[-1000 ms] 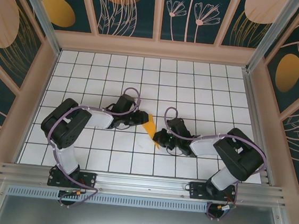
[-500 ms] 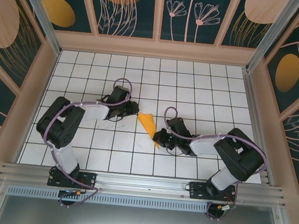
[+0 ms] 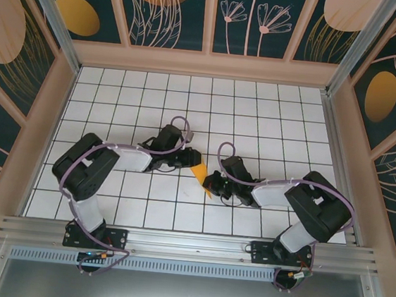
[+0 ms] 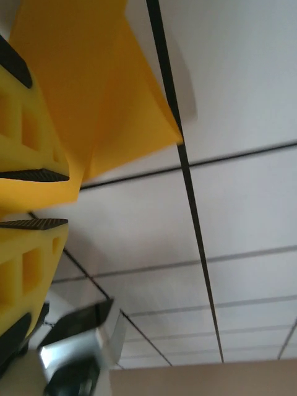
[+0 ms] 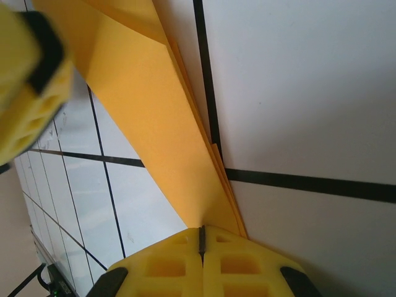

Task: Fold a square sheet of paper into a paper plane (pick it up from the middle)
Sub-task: Fold the wing for the fifth time at the center of the table.

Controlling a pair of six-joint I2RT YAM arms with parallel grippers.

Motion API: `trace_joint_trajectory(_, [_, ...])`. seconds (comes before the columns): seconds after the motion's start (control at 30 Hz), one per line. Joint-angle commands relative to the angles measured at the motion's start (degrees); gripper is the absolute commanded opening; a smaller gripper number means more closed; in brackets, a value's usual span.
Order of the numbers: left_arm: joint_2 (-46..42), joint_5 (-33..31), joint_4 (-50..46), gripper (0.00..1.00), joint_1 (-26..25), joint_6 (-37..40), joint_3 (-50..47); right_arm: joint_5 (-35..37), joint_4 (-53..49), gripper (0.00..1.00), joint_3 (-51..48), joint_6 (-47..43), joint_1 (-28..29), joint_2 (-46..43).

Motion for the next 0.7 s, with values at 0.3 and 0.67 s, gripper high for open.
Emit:
trace_joint_trajectory(0.3, [5.05, -9.06, -5.22, 0.24, 0.42, 1.64, 0.54, -0.97, -11.02, 0.00, 6.89, -5.40, 0.57, -4.23])
trace_joint_trajectory(0.67, [5.44, -8.76, -5.53, 0.24, 0.43, 1.67, 0.43, -2.15, -7.78, 0.00, 10.71, -4.22, -0.73, 9.42])
